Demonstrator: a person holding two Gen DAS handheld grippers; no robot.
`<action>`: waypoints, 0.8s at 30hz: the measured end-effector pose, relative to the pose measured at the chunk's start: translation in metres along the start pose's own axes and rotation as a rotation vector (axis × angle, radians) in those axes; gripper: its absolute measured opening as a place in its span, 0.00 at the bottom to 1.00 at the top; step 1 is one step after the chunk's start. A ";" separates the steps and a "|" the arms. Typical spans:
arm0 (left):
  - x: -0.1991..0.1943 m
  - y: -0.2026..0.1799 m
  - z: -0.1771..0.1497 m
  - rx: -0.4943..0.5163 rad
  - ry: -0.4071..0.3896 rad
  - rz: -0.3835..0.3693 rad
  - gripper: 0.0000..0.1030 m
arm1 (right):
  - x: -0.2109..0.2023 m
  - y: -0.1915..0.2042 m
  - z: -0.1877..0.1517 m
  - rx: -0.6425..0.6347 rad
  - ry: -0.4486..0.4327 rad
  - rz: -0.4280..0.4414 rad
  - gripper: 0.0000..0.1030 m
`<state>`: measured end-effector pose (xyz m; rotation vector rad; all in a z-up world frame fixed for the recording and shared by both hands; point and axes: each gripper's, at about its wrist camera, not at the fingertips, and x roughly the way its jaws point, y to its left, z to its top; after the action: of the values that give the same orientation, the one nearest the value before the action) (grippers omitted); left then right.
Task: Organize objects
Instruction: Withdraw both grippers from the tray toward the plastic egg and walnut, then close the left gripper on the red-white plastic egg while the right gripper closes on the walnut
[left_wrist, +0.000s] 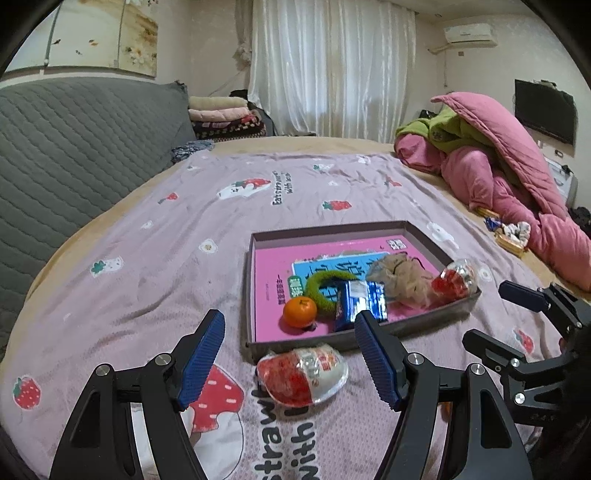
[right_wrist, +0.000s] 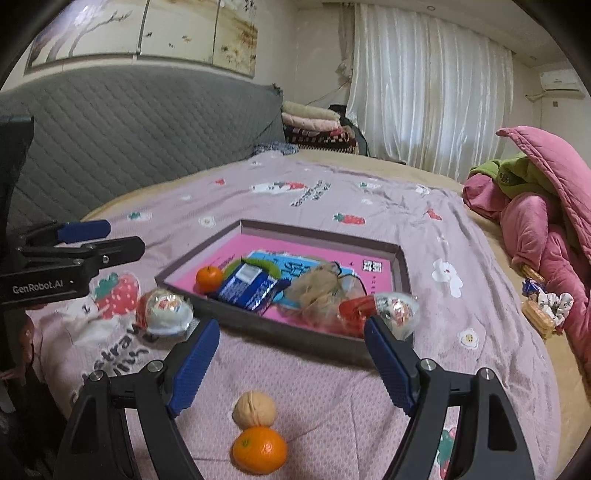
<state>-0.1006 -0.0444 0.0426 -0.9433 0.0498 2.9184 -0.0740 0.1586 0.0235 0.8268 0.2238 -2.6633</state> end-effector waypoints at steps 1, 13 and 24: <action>0.000 0.000 -0.002 0.005 0.006 0.001 0.72 | 0.001 0.000 -0.001 0.000 0.008 -0.001 0.78; 0.008 -0.005 -0.029 0.054 0.086 -0.010 0.72 | 0.010 0.010 -0.014 -0.071 0.129 0.001 0.78; 0.028 -0.005 -0.045 0.058 0.159 -0.036 0.72 | 0.018 0.015 -0.022 -0.081 0.206 0.042 0.78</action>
<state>-0.0965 -0.0405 -0.0101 -1.1520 0.1238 2.7867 -0.0707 0.1458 -0.0055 1.0674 0.3577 -2.5116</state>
